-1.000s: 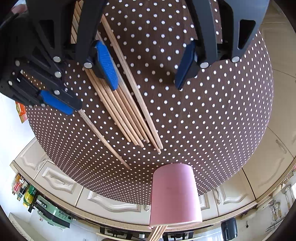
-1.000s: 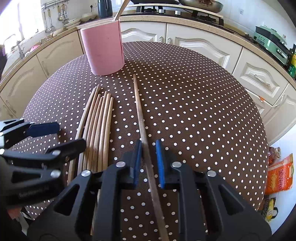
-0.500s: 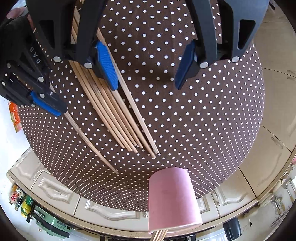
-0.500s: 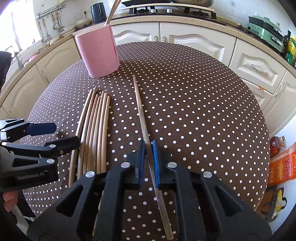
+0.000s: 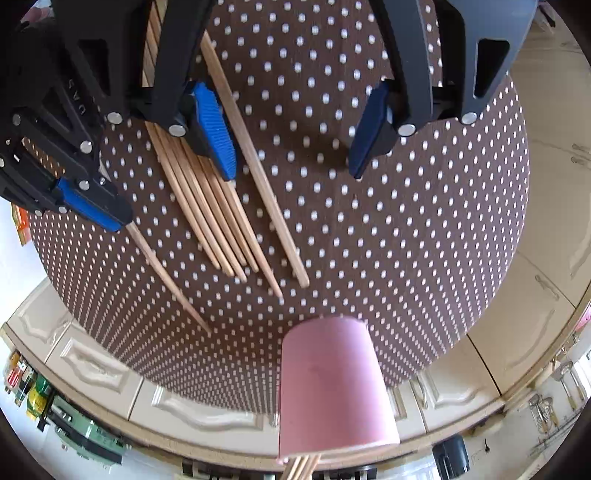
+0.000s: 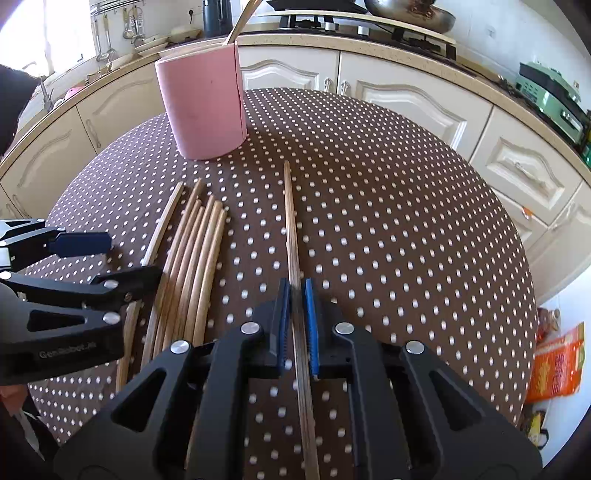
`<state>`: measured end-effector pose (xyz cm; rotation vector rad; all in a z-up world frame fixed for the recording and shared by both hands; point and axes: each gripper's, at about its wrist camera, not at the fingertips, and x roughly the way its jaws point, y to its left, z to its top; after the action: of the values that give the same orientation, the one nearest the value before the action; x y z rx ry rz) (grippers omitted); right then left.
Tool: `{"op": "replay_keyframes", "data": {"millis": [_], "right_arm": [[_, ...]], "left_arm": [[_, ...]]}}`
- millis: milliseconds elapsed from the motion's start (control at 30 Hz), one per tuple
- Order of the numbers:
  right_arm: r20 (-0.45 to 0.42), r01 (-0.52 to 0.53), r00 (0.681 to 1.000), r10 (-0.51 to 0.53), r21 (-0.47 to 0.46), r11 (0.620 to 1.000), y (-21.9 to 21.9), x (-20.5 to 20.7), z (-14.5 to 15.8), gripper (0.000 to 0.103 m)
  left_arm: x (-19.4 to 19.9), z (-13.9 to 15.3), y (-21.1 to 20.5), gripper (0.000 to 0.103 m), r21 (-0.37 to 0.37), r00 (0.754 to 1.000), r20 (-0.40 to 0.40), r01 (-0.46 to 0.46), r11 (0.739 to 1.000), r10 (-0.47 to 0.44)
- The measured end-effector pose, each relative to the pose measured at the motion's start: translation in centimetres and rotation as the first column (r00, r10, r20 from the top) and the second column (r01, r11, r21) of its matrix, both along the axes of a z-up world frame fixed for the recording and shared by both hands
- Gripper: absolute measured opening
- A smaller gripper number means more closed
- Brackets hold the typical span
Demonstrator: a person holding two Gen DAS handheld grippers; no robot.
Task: Organize utensils
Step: 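Pinch one wooden chopstick with the right gripper while the left gripper pinches another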
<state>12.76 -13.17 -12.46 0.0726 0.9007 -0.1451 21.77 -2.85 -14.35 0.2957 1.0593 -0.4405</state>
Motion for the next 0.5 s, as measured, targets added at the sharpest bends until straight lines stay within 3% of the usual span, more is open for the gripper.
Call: {"op": "replay_keyframes", "data": {"millis": [67, 100, 167, 300, 500], "right_arm": [[0.008, 0.002, 1.0, -0.002, -0.004, 1.0, 0.1, 0.1, -0.1, 0.01], [0.015, 0.006, 1.0, -0.006, -0.004, 1.0, 0.1, -0.1, -0.1, 0.009], [0.02, 0.019, 1.0, -0.019, 0.004, 1.0, 0.1, -0.3, -0.2, 0.009], [0.027, 0.044, 0.999, -0.045, 0.058, 0.997, -0.3, -1.1, -0.1, 0.007], [0.05, 0.085, 0.994, -0.098, 0.22, 0.972, -2.1, -3.0, 0.4, 0.007]], "left_arm": [[0.4, 0.1, -0.3, 0.048, -0.014, 1.0, 0.026, 0.001, 1.0, -0.001], [0.5, 0.2, -0.5, 0.028, -0.025, 0.999, 0.04, 0.007, 1.0, -0.006], [0.6, 0.2, -1.4, 0.013, -0.02, 0.997, 0.071, 0.026, 0.999, -0.024], [1.2, 0.3, -2.0, 0.008, -0.035, 0.997, 0.074, 0.035, 0.999, -0.032], [0.5, 0.7, -0.5, 0.007, -0.085, 0.996, 0.065, 0.072, 0.994, -0.067]]}}
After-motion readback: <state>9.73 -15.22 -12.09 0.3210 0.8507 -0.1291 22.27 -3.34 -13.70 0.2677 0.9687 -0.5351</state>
